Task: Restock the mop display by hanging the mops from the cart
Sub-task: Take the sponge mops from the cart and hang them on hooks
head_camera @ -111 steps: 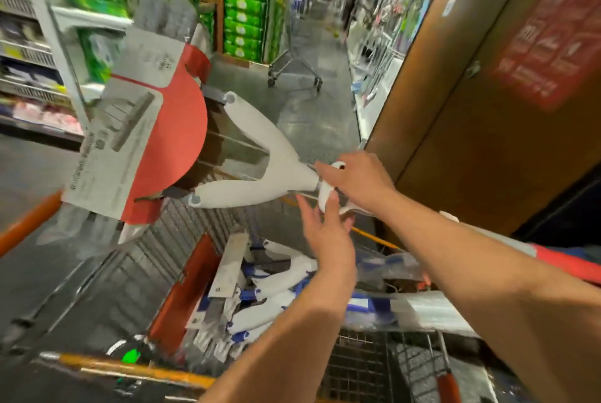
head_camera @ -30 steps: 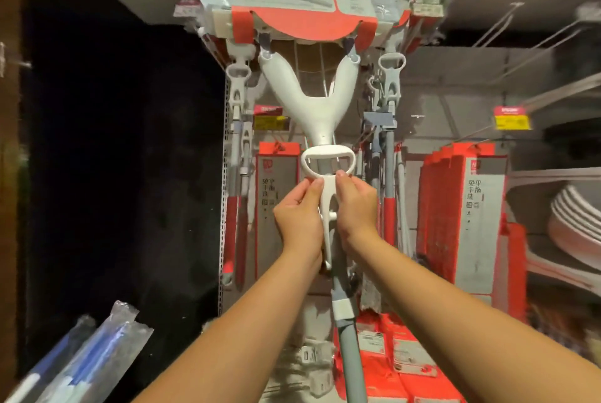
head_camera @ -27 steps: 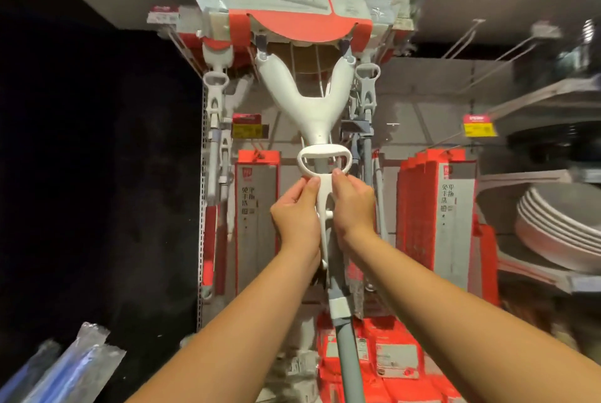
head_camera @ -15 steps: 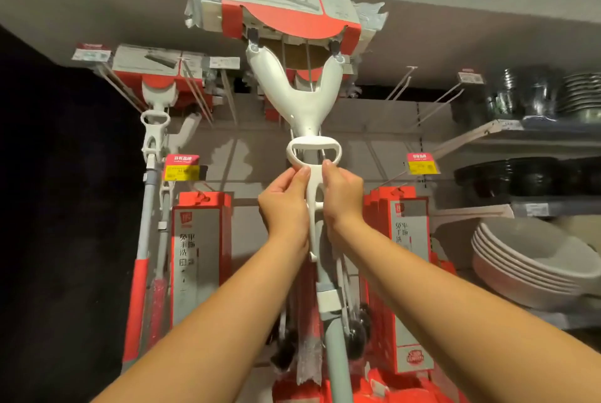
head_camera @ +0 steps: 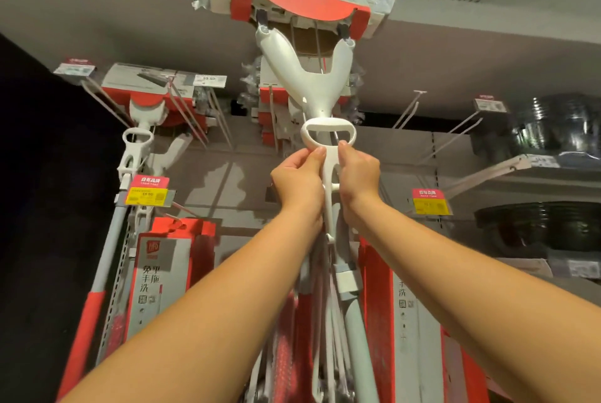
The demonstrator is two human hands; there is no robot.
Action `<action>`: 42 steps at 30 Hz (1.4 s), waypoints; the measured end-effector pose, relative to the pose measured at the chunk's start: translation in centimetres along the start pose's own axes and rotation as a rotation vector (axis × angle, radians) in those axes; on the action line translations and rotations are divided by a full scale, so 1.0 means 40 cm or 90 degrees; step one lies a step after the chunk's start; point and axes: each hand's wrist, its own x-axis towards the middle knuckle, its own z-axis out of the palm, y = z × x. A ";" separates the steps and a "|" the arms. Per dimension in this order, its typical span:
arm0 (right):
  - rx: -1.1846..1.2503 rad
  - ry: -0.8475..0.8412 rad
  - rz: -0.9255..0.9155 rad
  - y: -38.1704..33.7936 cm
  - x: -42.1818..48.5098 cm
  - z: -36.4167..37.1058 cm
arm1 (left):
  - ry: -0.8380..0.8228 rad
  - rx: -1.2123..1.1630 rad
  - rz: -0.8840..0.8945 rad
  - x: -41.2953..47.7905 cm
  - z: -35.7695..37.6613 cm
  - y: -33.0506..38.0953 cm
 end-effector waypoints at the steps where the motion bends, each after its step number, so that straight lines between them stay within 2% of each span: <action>1: 0.002 0.000 0.004 0.008 0.011 -0.001 | 0.001 0.003 -0.002 0.008 0.006 -0.006; 9: -0.013 0.013 -0.003 0.075 0.102 0.046 | -0.034 0.032 -0.002 0.145 0.013 -0.069; 16: -0.041 0.034 0.006 0.152 0.184 0.124 | -0.089 0.178 0.002 0.326 -0.020 -0.106; 29: -0.112 0.052 -0.004 0.252 0.316 0.187 | -0.159 0.222 -0.037 0.522 -0.011 -0.177; 34: -0.158 0.032 -0.043 0.281 0.355 0.207 | -0.228 0.223 -0.060 0.559 -0.030 -0.177; 42: -0.103 0.000 -0.083 0.298 0.356 0.250 | -0.203 0.227 0.020 0.600 -0.073 -0.183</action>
